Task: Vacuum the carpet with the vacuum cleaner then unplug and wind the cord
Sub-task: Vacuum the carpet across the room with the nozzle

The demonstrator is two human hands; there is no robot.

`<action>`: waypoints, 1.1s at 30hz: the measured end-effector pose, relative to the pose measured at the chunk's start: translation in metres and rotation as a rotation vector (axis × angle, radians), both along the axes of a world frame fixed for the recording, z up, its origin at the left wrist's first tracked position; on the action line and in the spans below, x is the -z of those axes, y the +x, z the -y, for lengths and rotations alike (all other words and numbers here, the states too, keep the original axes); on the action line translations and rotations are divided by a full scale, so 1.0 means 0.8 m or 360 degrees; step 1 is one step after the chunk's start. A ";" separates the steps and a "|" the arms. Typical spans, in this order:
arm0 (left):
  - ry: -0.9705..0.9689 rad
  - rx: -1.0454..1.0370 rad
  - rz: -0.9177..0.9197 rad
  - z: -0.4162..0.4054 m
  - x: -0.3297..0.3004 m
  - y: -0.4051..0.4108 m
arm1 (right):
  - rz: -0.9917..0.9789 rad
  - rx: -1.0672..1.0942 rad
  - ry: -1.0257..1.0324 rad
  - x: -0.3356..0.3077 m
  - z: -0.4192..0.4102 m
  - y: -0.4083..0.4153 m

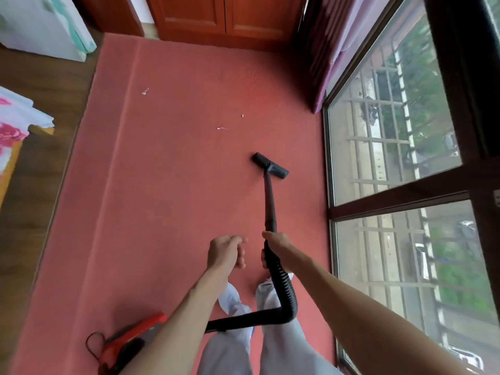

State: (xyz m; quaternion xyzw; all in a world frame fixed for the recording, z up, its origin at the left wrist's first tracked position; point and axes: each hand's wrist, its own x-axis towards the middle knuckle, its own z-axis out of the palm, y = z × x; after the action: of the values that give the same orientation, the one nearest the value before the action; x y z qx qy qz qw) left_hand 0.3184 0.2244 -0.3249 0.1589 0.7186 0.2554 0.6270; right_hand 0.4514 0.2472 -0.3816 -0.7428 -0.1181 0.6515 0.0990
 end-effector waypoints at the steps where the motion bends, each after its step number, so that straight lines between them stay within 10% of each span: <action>1: 0.0010 -0.0015 0.0007 0.001 -0.004 -0.003 | 0.0027 -0.0050 -0.0014 -0.005 0.011 -0.013; 33: -0.0052 -0.0408 -0.0056 -0.240 0.037 -0.072 | 0.0207 -0.0352 0.0016 0.062 -0.271 -0.092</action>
State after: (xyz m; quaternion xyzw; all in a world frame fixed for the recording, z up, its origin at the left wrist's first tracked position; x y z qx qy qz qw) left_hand 0.2605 0.4164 -0.3543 0.0600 0.7480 0.3189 0.5790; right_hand 0.3779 0.4642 -0.4313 -0.7654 -0.2088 0.6083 0.0224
